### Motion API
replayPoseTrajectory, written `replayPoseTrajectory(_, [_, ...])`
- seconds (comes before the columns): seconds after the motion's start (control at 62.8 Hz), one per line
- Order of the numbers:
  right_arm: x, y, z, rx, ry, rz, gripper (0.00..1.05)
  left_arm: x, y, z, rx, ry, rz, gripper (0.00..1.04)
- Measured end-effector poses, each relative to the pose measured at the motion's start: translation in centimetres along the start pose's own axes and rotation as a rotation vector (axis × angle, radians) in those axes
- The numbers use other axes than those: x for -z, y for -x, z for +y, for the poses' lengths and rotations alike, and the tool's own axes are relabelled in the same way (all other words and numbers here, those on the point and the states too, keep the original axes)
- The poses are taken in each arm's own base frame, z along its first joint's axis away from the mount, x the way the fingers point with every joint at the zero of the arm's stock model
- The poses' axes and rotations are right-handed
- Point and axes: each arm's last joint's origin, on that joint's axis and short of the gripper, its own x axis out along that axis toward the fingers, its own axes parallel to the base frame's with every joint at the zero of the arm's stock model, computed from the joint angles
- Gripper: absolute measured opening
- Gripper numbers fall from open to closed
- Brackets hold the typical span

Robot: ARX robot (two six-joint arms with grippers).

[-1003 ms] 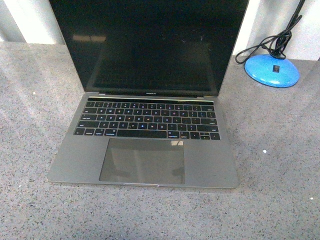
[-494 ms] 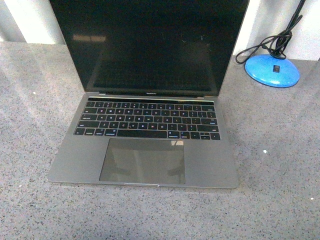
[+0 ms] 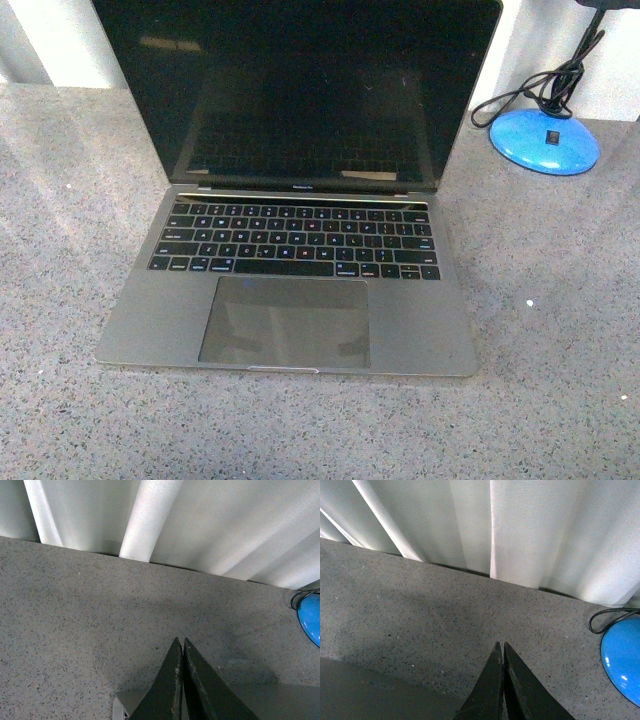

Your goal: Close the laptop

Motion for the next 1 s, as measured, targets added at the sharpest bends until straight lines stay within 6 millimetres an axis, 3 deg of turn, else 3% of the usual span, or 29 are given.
replayPoseTrajectory(0.43, [0.9, 1.1, 1.0, 0.005, -0.012, 0.016, 0.01, -0.4, 2.4, -0.6, 0.06, 0.016, 0.051, 0.04])
replayPoseTrajectory(1.003, [3.0, 1.8, 1.4, 0.011, -0.053, 0.065, 0.01, 1.8, 0.8, 0.4, 0.033, 0.023, 0.171, 0.04])
